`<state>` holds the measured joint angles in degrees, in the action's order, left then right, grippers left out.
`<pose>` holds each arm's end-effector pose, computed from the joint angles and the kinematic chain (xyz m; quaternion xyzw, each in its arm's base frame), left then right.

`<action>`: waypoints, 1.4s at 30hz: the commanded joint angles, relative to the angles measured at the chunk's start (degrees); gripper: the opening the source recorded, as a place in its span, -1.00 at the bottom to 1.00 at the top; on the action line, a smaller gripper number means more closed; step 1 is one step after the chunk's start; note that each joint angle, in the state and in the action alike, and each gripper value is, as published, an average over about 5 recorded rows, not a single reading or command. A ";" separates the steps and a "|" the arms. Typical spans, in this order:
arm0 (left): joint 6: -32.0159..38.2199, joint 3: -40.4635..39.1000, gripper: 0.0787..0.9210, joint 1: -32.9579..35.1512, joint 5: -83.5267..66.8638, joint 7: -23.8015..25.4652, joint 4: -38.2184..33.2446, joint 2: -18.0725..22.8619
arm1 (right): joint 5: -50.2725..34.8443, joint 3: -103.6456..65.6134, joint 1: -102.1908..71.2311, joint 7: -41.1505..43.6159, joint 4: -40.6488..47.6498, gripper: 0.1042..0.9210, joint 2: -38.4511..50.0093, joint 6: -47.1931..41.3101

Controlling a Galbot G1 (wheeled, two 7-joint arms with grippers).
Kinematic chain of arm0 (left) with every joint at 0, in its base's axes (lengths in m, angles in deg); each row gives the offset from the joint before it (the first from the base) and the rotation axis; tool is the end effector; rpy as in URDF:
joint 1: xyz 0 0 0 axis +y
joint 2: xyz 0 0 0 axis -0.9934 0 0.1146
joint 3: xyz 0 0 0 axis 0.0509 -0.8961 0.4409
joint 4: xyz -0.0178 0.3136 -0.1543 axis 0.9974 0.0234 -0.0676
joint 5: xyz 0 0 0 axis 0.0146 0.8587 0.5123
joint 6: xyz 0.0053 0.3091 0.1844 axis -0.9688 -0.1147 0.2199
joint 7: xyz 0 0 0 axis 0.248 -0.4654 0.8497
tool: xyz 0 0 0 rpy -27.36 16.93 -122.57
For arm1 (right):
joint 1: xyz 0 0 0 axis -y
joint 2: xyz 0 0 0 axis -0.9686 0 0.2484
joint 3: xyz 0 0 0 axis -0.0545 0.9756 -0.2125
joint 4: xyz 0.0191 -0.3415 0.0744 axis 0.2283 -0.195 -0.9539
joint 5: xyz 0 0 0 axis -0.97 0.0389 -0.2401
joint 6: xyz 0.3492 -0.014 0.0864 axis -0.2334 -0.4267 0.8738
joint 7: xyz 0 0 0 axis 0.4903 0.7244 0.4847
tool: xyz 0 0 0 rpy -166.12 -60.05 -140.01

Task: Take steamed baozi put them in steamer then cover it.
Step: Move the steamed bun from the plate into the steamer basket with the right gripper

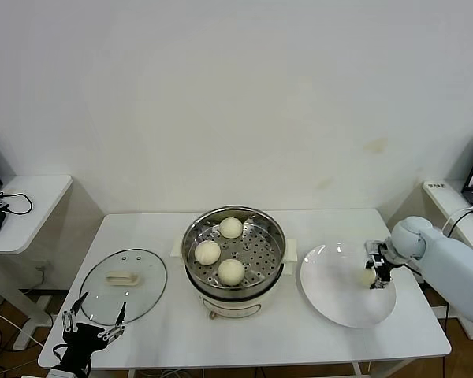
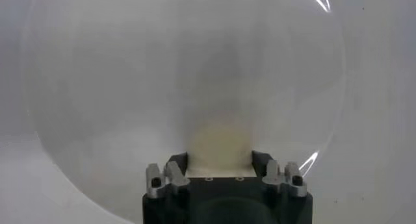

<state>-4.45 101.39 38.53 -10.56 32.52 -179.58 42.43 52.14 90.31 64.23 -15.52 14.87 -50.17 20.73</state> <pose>0.1235 0.1273 -0.2922 -0.0199 -0.9703 -0.2173 0.1045 0.5043 -0.2096 -0.2290 0.4370 -0.5557 0.5341 0.4637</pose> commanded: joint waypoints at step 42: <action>0.02 0.71 0.77 -1.71 -1.28 0.04 0.39 -1.00 | -41.05 36.74 37.26 -13.13 -17.62 0.26 -22.42 -24.24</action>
<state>-4.40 101.79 36.74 -11.66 32.54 -179.02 41.74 12.82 125.12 105.89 -26.13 -4.40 -67.24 0.46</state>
